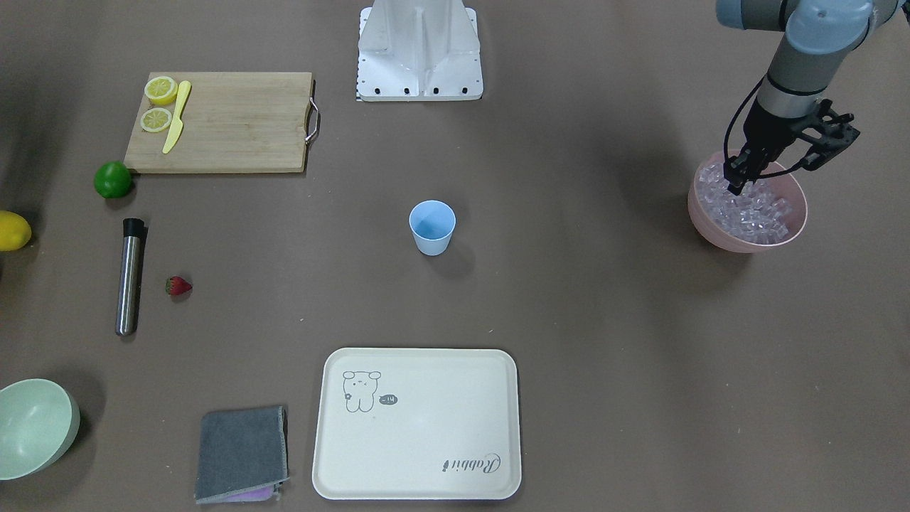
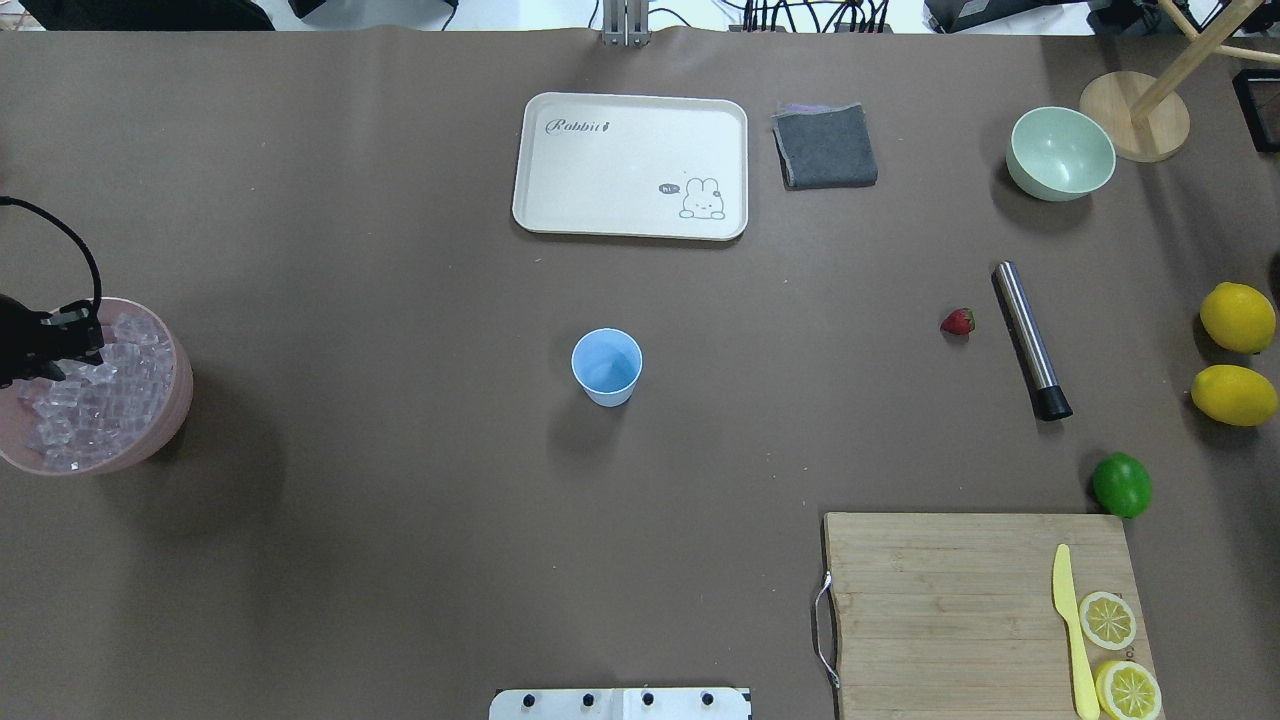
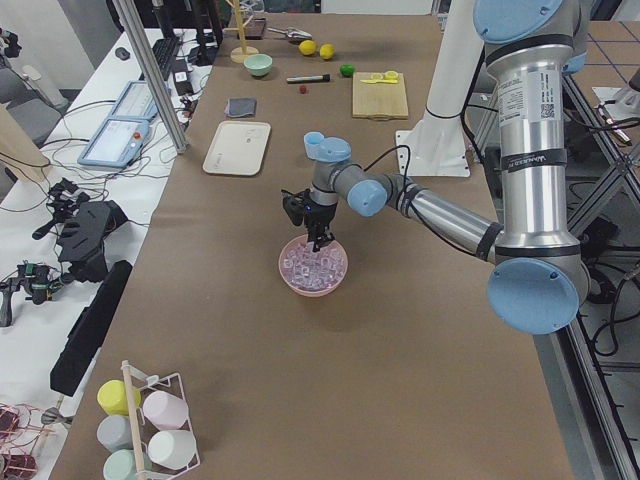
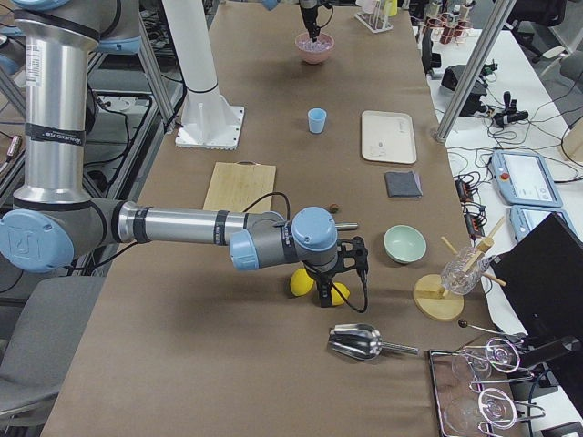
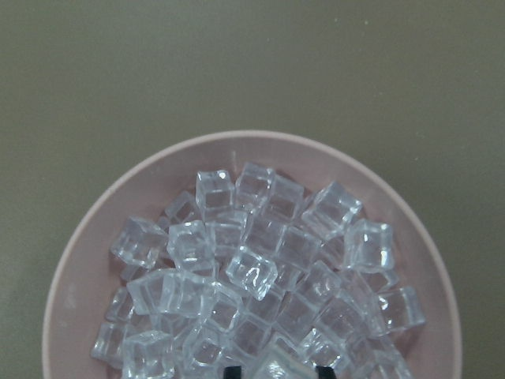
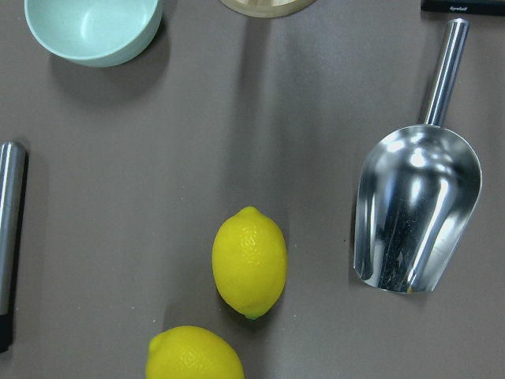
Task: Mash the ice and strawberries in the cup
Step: 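Close the left gripper on an ice cube in the pink bowl, then carry the ice cube with the left gripper over the light-blue cup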
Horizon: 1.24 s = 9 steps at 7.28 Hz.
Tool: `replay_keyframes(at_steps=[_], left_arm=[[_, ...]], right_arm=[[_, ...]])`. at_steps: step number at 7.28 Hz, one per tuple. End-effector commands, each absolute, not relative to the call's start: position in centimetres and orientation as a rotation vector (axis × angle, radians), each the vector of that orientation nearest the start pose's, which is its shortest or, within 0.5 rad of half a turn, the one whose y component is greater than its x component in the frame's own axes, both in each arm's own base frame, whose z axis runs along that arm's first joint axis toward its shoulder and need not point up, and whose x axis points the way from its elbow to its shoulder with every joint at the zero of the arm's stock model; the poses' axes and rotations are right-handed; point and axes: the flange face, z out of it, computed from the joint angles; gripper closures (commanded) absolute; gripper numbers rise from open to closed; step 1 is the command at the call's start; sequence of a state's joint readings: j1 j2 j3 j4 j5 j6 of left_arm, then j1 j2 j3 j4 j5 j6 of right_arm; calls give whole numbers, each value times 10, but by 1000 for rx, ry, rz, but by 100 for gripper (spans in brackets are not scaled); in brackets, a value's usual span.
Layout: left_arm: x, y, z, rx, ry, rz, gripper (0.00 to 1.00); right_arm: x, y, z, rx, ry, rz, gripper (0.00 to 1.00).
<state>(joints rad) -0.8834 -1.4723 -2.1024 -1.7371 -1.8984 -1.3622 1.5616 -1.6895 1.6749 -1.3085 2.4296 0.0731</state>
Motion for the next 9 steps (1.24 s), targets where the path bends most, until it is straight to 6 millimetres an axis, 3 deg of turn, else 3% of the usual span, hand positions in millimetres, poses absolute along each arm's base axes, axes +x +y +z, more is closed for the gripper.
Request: replay_keyframes(at_steps=[1, 2, 3, 4, 5, 6, 7, 9], left_arm=[[234, -457, 349, 154, 827, -513, 100], [260, -475, 302, 181, 901, -501, 100], [307, -476, 258, 173, 968, -458, 100], [341, -475, 221, 180, 1016, -408, 100], [377, -461, 197, 195, 1040, -361, 100], [423, -426, 183, 228, 1042, -310, 100], [457, -412, 176, 251, 1030, -307, 100], [503, -417, 155, 270, 1015, -301, 100]], right_arm=[[54, -455, 629, 197, -863, -49, 0], [54, -453, 633, 190, -864, -46, 0], [53, -449, 634, 186, -869, -46, 0], [52, -442, 638, 184, -884, -48, 0], [50, -433, 646, 170, -917, -47, 0], [50, -431, 643, 179, -918, -48, 0], [51, -431, 644, 180, -913, -50, 0], [51, -431, 645, 178, -912, -47, 0]])
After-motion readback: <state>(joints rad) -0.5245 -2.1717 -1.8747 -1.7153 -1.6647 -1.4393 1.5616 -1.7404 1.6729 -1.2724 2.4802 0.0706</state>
